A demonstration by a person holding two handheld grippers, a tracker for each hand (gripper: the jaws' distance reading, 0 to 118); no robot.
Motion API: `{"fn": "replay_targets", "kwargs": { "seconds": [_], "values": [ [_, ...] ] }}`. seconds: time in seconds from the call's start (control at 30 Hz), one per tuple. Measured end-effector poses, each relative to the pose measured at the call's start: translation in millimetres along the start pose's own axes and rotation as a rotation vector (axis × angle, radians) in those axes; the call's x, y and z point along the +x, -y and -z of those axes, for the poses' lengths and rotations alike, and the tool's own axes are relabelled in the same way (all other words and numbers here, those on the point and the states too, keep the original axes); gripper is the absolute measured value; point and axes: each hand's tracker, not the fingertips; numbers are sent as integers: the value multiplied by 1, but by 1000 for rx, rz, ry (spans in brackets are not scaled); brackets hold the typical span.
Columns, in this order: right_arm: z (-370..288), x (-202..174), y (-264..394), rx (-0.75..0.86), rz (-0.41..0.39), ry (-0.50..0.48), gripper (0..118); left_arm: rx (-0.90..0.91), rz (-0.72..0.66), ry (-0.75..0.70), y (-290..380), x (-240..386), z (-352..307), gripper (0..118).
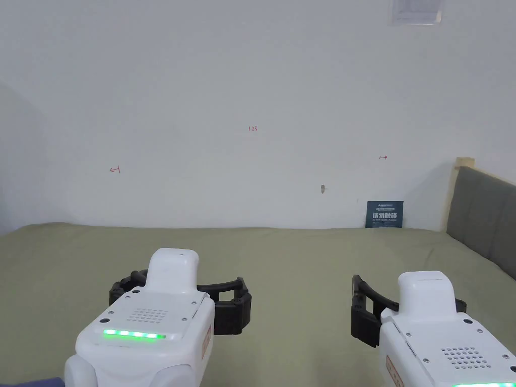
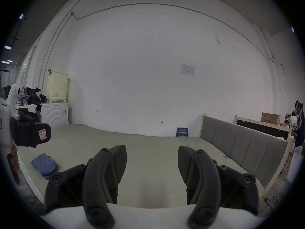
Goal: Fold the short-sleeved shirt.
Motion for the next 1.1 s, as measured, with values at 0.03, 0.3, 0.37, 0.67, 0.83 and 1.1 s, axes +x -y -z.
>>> {"fn": "replay_targets", "kwargs": {
  "seconds": [0.03, 0.3, 0.37, 0.67, 0.83, 1.1],
  "values": [
    [0, 0, -1, -1, 3, -1, 69, -7, 29, -38, 0, 3, 1, 118],
    [5, -2, -2, -3, -9, -7, 69, -7, 83, -44, 1, 10, 2, 118],
    [5, -2, -1, -5, -9, -6, 69, -16, 45, -16, 0, 7, 2, 118],
    [0, 5, -3, 5, 5, 6, 69, -22, 12, -5, -2, 4, 3, 118],
    [-1, 5, -5, 10, 7, 5, 69, -51, 1, 46, -2, 3, 5, 118],
    [-1, 6, -3, 4, 0, 2, 69, -32, -64, 22, -1, -3, 5, 118]
  ]
}}
